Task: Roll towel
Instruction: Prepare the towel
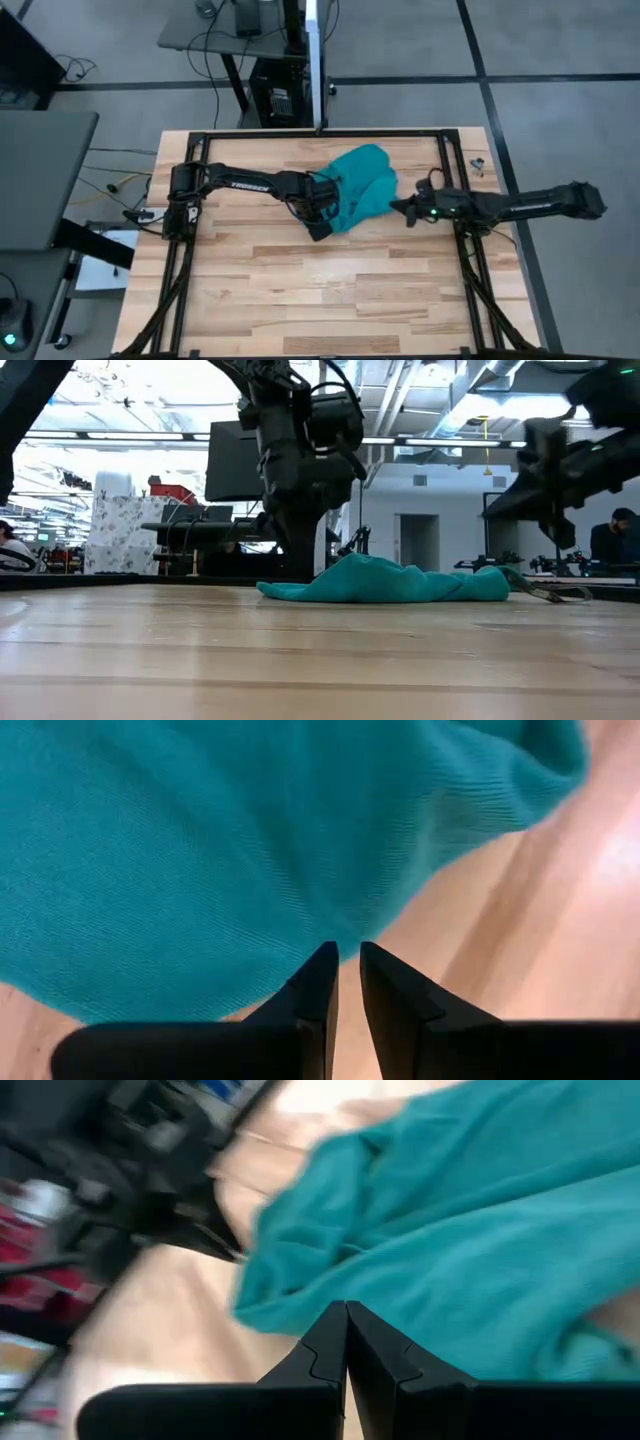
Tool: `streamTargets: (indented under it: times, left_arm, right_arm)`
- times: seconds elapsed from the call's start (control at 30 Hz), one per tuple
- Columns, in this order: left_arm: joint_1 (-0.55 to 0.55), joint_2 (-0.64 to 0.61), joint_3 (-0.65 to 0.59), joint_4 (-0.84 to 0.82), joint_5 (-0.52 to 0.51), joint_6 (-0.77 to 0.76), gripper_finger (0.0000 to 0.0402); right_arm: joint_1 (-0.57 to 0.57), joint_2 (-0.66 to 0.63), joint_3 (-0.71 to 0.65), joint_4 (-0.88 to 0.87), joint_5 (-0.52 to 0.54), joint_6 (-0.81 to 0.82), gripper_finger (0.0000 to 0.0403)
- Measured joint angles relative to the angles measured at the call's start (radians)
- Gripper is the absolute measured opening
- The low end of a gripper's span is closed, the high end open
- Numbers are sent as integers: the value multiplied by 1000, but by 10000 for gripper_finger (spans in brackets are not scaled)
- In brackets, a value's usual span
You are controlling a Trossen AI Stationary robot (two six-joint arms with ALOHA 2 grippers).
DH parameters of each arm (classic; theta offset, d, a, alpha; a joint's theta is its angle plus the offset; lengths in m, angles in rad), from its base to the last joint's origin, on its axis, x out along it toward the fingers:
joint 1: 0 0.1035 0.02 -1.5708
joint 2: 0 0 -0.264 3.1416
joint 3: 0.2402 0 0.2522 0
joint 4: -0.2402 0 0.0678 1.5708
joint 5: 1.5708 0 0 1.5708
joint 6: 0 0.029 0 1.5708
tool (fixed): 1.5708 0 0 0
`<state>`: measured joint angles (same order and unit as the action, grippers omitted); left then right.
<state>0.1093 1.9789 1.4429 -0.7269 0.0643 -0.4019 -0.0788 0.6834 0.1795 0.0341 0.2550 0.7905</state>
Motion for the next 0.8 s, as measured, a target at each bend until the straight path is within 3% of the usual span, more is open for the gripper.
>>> streamTargets:
  times: [0.27,0.53,0.67,0.8]
  left_arm:
    - [41,-1,-8,43,-35,41,31]
    - [50,-2,-60,96,-34,113,31]
    - [47,-2,-144,202,-35,88,31]
    - [49,-9,-189,200,-32,78,31]
  right_arm:
    - [-191,433,275,-38,-95,-241,0]
    - [-416,850,552,-110,-393,-418,0]
    - [-457,984,654,-196,-443,-470,0]
    - [-483,1044,715,-324,-427,-552,0]
